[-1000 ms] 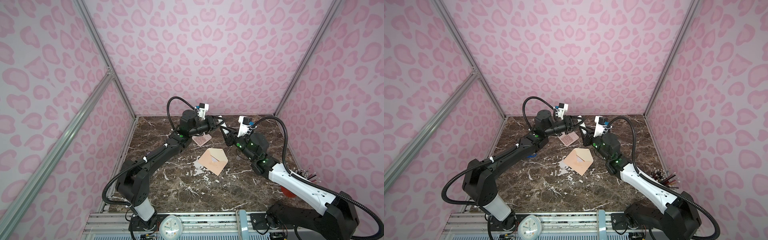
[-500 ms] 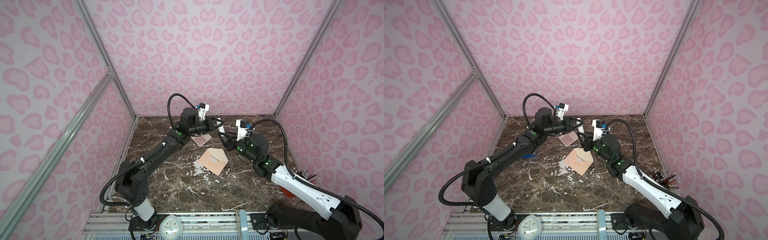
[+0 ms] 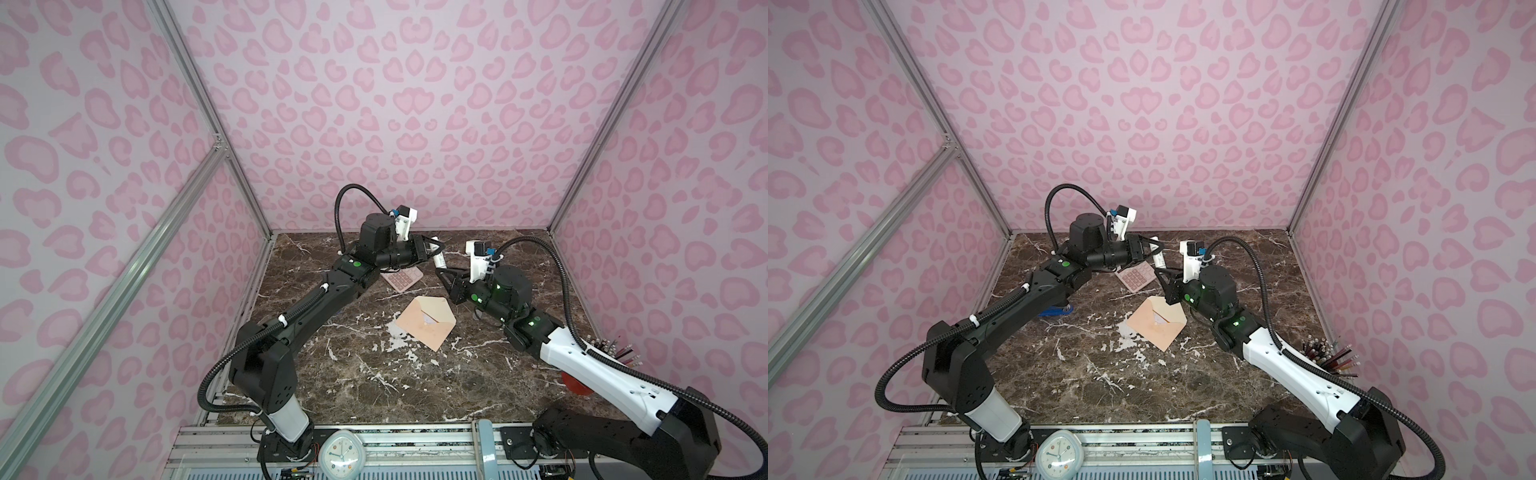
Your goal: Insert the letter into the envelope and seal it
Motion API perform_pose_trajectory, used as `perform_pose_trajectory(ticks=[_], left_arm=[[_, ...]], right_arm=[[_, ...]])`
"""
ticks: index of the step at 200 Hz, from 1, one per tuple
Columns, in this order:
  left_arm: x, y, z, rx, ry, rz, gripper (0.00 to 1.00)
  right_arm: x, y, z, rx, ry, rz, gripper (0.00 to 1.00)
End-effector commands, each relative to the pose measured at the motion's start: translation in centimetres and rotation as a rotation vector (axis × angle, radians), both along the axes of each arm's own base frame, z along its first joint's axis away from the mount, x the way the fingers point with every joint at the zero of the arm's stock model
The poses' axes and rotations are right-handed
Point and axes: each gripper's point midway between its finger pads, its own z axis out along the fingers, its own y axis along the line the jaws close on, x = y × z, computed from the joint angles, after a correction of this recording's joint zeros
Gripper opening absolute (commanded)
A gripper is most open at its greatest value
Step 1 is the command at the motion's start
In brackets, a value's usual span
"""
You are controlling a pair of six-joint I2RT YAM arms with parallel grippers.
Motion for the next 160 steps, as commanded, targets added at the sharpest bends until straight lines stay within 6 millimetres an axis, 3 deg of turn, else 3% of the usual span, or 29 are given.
perform_pose_trajectory(ticks=[1, 28, 101, 124, 132, 160], left_arm=[[-0.9, -0.6, 0.6, -0.019, -0.012, -0.059, 0.35], [-1.0, -0.8, 0.5, -0.023, -0.008, -0.063, 0.41], [-0.9, -1.3, -0.1, -0.024, 0.005, -0.083, 0.39], [-0.8, -1.3, -0.1, -0.023, 0.005, -0.082, 0.38], [-0.8, -1.3, -0.1, -0.023, 0.004, -0.082, 0.32], [-0.6, -1.3, 0.2, -0.028, -0.002, -0.079, 0.31]], right_arm=[[0.4, 0.2, 0.9, 0.067, 0.004, -0.012, 0.13], [0.7, 0.4, 1.2, 0.134, 0.021, -0.025, 0.13], [1.0, 0.3, 1.9, 0.159, 0.002, -0.035, 0.13], [1.0, 0.5, 1.8, 0.157, 0.006, -0.027, 0.13], [0.9, 0.6, 1.8, 0.154, 0.006, -0.022, 0.13], [0.7, 0.6, 1.1, 0.136, 0.023, -0.013, 0.13]])
